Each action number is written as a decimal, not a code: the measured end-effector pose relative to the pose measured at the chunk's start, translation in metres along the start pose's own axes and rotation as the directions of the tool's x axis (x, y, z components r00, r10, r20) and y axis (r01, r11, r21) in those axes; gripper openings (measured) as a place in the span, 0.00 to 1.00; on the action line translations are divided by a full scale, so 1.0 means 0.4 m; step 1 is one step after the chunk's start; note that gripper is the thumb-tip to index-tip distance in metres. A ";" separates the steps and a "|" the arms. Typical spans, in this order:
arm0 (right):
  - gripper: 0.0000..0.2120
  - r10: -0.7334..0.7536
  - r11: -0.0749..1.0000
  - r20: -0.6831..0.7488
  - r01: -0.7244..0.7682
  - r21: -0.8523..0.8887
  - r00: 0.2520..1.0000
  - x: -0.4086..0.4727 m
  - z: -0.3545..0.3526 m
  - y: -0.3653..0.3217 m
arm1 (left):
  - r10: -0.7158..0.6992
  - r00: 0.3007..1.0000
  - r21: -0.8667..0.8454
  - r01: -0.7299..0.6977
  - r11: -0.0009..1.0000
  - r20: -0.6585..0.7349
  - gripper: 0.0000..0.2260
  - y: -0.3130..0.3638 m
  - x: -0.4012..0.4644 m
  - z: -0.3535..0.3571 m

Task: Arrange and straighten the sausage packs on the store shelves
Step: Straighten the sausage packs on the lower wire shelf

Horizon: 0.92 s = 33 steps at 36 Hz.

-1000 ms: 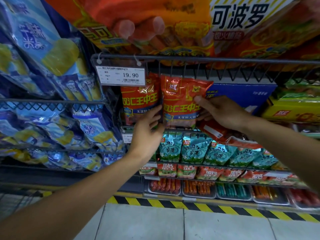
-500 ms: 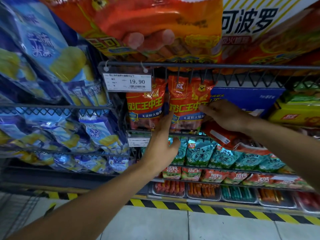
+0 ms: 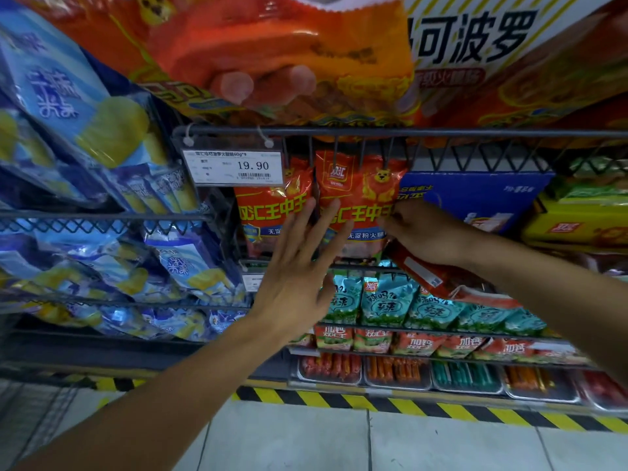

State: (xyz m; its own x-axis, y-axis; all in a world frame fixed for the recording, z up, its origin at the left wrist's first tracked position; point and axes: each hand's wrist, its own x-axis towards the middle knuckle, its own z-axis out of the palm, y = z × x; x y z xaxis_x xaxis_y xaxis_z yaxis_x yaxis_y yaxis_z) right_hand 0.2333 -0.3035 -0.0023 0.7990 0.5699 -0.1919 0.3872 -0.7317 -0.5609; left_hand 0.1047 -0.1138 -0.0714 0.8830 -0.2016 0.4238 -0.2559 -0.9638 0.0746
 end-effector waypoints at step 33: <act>0.39 -0.054 0.995 -0.206 0.035 -0.095 0.977 -0.531 -0.086 0.058 | -0.234 0.883 -0.213 0.341 0.916 0.407 0.36 0.278 -0.104 -0.222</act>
State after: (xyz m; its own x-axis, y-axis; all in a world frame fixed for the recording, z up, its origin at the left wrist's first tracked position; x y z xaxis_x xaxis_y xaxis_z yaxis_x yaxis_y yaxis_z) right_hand 0.0883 -0.4543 0.0530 0.8544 0.5195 0.0089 0.4570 -0.7433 -0.4885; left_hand 0.0045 -0.1970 -0.0005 0.9997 -0.0234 -0.0105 -0.0171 -0.9140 0.4053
